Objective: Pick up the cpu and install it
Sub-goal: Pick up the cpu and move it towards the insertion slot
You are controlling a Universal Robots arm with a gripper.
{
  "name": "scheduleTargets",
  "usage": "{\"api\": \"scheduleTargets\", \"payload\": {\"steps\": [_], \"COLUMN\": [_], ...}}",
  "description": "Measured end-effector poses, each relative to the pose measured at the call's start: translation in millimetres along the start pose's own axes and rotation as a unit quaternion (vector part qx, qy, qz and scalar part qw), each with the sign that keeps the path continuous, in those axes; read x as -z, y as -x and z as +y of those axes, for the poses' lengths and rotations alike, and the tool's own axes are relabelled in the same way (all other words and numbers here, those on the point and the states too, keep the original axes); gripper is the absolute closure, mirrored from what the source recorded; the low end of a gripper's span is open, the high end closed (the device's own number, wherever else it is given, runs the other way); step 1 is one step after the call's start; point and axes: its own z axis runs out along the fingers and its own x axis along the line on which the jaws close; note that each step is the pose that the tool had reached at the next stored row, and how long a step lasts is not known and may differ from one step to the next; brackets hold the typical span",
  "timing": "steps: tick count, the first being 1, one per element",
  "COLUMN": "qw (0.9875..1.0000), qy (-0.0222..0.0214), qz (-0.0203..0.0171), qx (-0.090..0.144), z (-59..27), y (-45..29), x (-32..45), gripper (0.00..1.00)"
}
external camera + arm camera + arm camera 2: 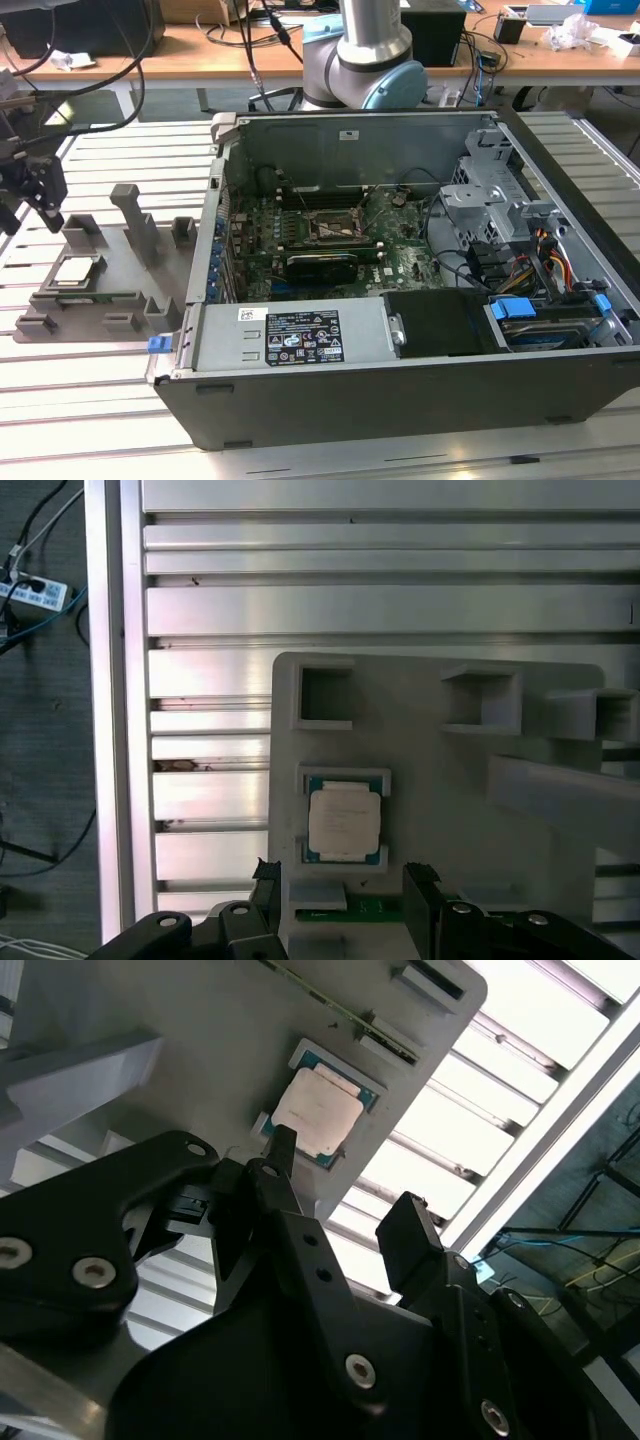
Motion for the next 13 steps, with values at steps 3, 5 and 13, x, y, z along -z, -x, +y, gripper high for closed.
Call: {"api": "scheduleTargets", "payload": {"steps": [3,5,13], "qw": [1.0,1.0,1.0], "qy": [0.0,0.0,0.0], "qz": [0.0,0.0,0.0], "qx": [0.0,0.0,0.0], "z": [0.1,0.1,0.2], "y": [0.0,-0.1,-0.2], "x": [-1.9,-3.3,-8.0], "gripper": [0.4,0.4,0.4]}}
